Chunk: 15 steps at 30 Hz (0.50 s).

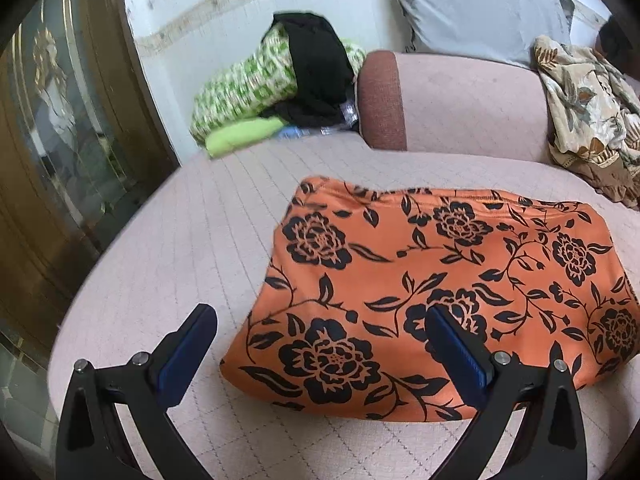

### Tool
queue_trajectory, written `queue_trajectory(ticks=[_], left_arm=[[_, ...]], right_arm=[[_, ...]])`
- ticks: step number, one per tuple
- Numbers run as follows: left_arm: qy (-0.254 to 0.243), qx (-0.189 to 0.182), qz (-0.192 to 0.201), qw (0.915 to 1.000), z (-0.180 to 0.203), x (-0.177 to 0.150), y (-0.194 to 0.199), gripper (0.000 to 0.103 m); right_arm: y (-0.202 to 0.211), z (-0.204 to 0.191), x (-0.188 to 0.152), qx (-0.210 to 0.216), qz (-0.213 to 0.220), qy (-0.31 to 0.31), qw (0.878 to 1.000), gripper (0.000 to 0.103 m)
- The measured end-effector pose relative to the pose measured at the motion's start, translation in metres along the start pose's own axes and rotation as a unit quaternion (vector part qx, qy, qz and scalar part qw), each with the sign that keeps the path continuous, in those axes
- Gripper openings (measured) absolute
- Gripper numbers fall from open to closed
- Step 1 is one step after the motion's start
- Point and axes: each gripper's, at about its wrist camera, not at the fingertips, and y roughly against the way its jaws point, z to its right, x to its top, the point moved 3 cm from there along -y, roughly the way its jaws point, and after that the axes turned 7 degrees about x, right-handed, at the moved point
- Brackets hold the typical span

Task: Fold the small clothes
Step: 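Turn both grippers and grasp one side edge of the orange blouse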

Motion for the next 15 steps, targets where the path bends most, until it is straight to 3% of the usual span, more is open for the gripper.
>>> queue_trajectory(ticks=[3,5,6,8,11,13,14,15], left_arm=[[0.048,-0.057,-0.07,0.9948,-0.023,-0.002,-0.028,0.103],[0.113,-0.099,-0.137,0.9791,-0.048,-0.011,-0.056,0.103],[0.155,-0.094,-0.177,0.9673,-0.066,-0.018,-0.071,0.103],[0.211,-0.106,-0.215,0.9475,-0.089,-0.03,-0.09,0.102],[0.264,-0.148,-0.232,0.9243,-0.104,-0.039,-0.1,0.102],[0.277,-0.181,-0.233,0.9145,-0.101,-0.04,-0.099,0.1],[0.28,-0.19,-0.233,0.9117,-0.1,-0.041,-0.098,0.097],[0.282,-0.2,-0.235,0.9084,-0.097,-0.042,-0.099,0.083]], right_arm=[[-0.003,0.009,0.002,-0.011,-0.004,-0.004,1.0,0.079],[-0.005,0.026,0.004,-0.019,-0.006,-0.025,0.999,0.079],[-0.006,0.035,0.006,-0.019,-0.009,-0.04,0.999,0.079],[-0.006,0.061,0.008,-0.016,-0.012,-0.084,0.996,0.079],[-0.003,0.09,0.009,0.003,-0.012,-0.139,0.99,0.079],[-0.003,0.103,0.007,0.028,-0.014,-0.174,0.984,0.079],[-0.004,0.11,0.005,0.046,-0.018,-0.194,0.98,0.079],[-0.006,0.115,0.003,0.056,-0.021,-0.208,0.976,0.078]])
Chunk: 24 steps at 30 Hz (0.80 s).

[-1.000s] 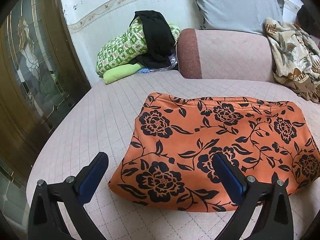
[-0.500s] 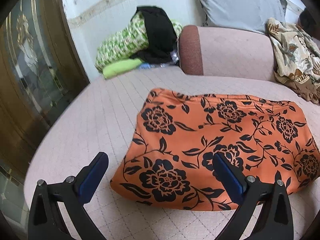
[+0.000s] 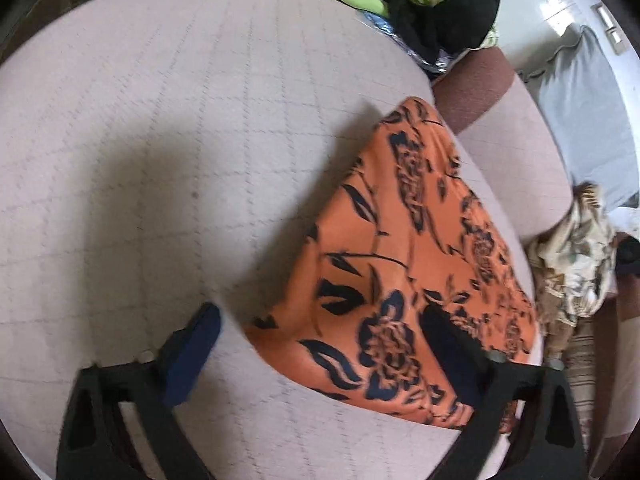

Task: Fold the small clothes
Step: 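Turn both grippers and grasp one side edge of the orange blouse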

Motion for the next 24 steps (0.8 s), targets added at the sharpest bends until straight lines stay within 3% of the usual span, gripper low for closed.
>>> queue_trajectory(ticks=[1,4,8,13,18,21,23,24], left_arm=[[0.0,-0.005,-0.007,1.0,0.001,-0.001,-0.002,0.07],[0.017,0.008,-0.015,0.9997,-0.003,-0.003,-0.008,0.056],[0.026,0.007,-0.006,0.9996,-0.003,-0.005,-0.005,0.056],[0.03,-0.001,0.004,0.9996,0.004,-0.006,-0.009,0.077],[0.029,-0.001,0.032,0.9991,0.016,-0.001,-0.013,0.076],[0.021,0.028,0.046,0.9983,0.021,0.0,-0.018,0.056],[0.019,0.037,0.057,0.9975,0.022,0.0,-0.017,0.048],[0.016,0.04,0.061,0.9972,0.024,0.0,-0.017,0.044]], right_arm=[[-0.001,0.007,0.0,0.009,-0.004,-0.017,1.0,0.077],[-0.006,0.018,-0.002,0.035,-0.02,-0.051,0.998,0.07],[-0.011,0.024,-0.003,0.054,-0.029,-0.071,0.996,0.067],[-0.018,0.025,-0.008,0.085,-0.044,-0.088,0.992,0.066],[-0.036,0.008,-0.016,0.095,-0.062,-0.07,0.991,0.066],[-0.048,-0.004,-0.02,0.096,-0.068,-0.055,0.992,0.065],[-0.054,-0.009,-0.022,0.095,-0.061,-0.052,0.992,0.06],[-0.057,-0.01,-0.022,0.095,-0.061,-0.052,0.992,0.051]])
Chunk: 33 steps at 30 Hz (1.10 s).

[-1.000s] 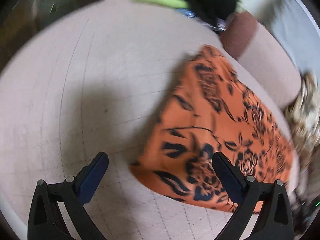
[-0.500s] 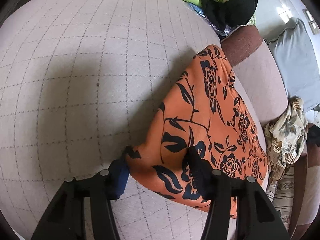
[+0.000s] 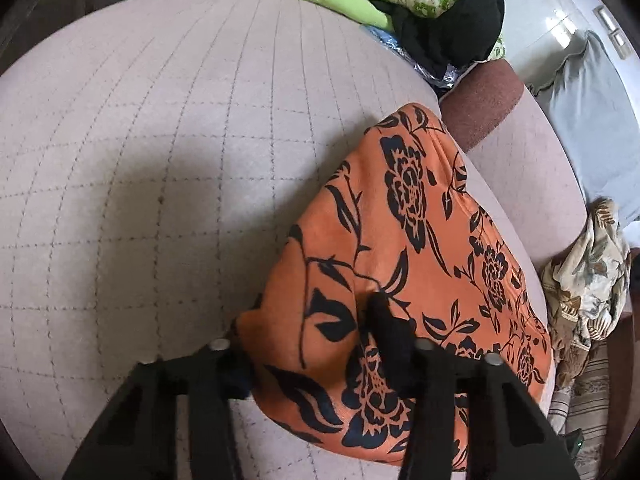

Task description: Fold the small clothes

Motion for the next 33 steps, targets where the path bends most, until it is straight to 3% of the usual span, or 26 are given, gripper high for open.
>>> queue_trajectory(ticks=[1,2,8,15,19,25,28,32,33], left_arm=[[-0.004,0.005,0.006,1.0,0.001,0.0,0.001,0.04],[-0.008,0.009,0.01,0.9999,0.003,0.001,0.002,0.039],[-0.008,0.01,0.018,0.9998,0.003,0.003,-0.004,0.036],[-0.02,0.035,0.056,0.9976,0.008,-0.002,0.023,0.018],[-0.024,0.027,0.073,0.9966,0.009,-0.011,0.047,0.017],[-0.01,0.022,0.065,0.9976,-0.004,-0.026,0.069,0.016],[-0.021,0.035,0.055,0.9976,-0.011,-0.036,0.068,0.016],[-0.006,0.031,0.026,0.9992,-0.027,-0.04,0.048,0.019],[-0.003,0.033,0.02,0.9993,-0.03,-0.038,0.042,0.027]], right_arm=[[-0.004,0.0,0.0,-0.006,-0.001,0.002,1.0,0.037],[-0.008,0.0,0.0,-0.013,-0.003,0.005,1.0,0.034],[-0.012,-0.011,-0.004,-0.05,0.01,0.044,0.998,0.027],[0.001,-0.036,-0.008,-0.057,0.036,0.092,0.994,0.023],[0.012,-0.057,-0.016,-0.061,0.057,0.138,0.987,0.021],[0.044,-0.069,-0.024,-0.048,0.082,0.154,0.984,0.013],[0.067,-0.076,-0.029,-0.038,0.094,0.158,0.982,0.006],[0.083,-0.065,-0.025,-0.056,0.096,0.131,0.985,0.01],[0.088,-0.056,-0.023,-0.049,0.097,0.11,0.988,0.01]])
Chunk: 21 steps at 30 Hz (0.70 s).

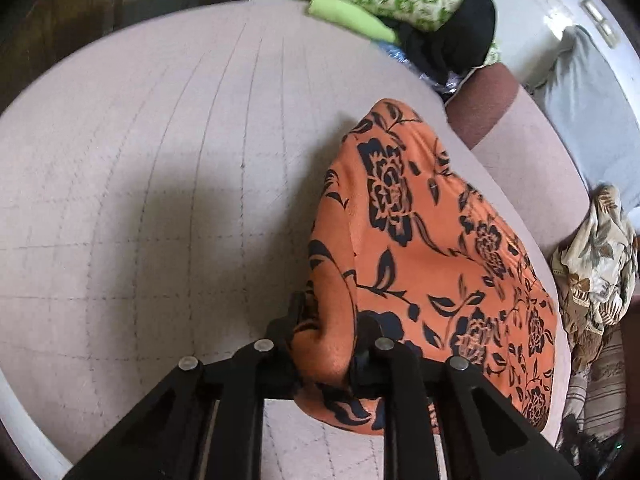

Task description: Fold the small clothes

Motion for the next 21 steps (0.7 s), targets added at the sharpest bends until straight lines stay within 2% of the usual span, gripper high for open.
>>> queue_trajectory(ticks=[2,3,4,5,6,7,8,10,11,12,13,14,15,17,18,19,21], left_arm=[[0.007,0.005,0.002,1.0,-0.002,-0.001,-0.001,0.037],[0.006,0.008,0.004,0.9999,-0.001,0.0,-0.001,0.045],[0.002,0.012,0.004,0.9999,0.0,-0.001,-0.001,0.052],[-0.006,0.015,0.0,0.9999,0.003,-0.002,-0.004,0.064],[-0.007,0.015,-0.001,0.9999,0.003,-0.002,-0.007,0.066],[-0.008,0.018,0.0,0.9998,0.003,-0.002,-0.009,0.066],[-0.008,0.021,0.004,0.9997,0.005,-0.002,-0.01,0.066],[-0.012,0.02,0.011,0.9997,0.012,0.0,-0.011,0.063],[-0.018,0.014,0.012,0.9997,0.017,0.0,-0.012,0.056],[-0.023,0.014,0.013,0.9996,0.021,0.002,-0.015,0.044],[-0.026,0.016,0.016,0.9994,0.023,0.003,-0.016,0.039],[-0.031,0.02,0.025,0.999,0.027,0.005,-0.016,0.034],[-0.035,0.023,0.033,0.9986,0.029,0.006,-0.015,0.024],[-0.037,0.026,0.042,0.9981,0.031,0.01,-0.017,0.02],[-0.034,0.024,0.043,0.9982,0.03,0.012,-0.018,0.018],[-0.032,0.021,0.044,0.9983,0.03,0.013,-0.019,0.016],[-0.03,0.016,0.047,0.9983,0.029,0.015,-0.018,0.013]], right_arm=[[0.003,0.022,0.002,0.005,-0.008,-0.066,0.998,0.011],[0.003,0.028,0.002,0.011,-0.013,-0.085,0.996,0.013],[0.004,0.033,0.0,0.014,-0.015,-0.095,0.995,0.02],[0.005,0.035,-0.002,0.012,-0.017,-0.099,0.995,0.027],[0.005,0.037,-0.004,0.011,-0.021,-0.101,0.995,0.047],[0.003,0.038,-0.008,0.014,-0.028,-0.109,0.994,0.079],[0.002,0.04,-0.012,0.025,-0.028,-0.123,0.992,0.084],[-0.002,0.042,-0.016,0.033,-0.026,-0.137,0.99,0.084],[-0.009,0.042,-0.018,0.034,-0.037,-0.136,0.989,0.084],[-0.015,0.042,-0.02,0.04,-0.044,-0.138,0.989,0.083],[-0.024,0.044,-0.023,0.043,-0.053,-0.146,0.987,0.082],[-0.035,0.046,-0.025,0.045,-0.062,-0.158,0.984,0.078],[-0.045,0.049,-0.027,0.046,-0.068,-0.168,0.982,0.066],[-0.062,0.053,-0.025,0.035,-0.054,-0.169,0.984,0.052],[-0.069,0.052,-0.02,0.029,-0.041,-0.156,0.986,0.039],[-0.078,0.05,-0.016,0.019,-0.038,-0.139,0.989,0.03],[-0.09,0.049,-0.013,0.007,-0.036,-0.131,0.991,0.026]])
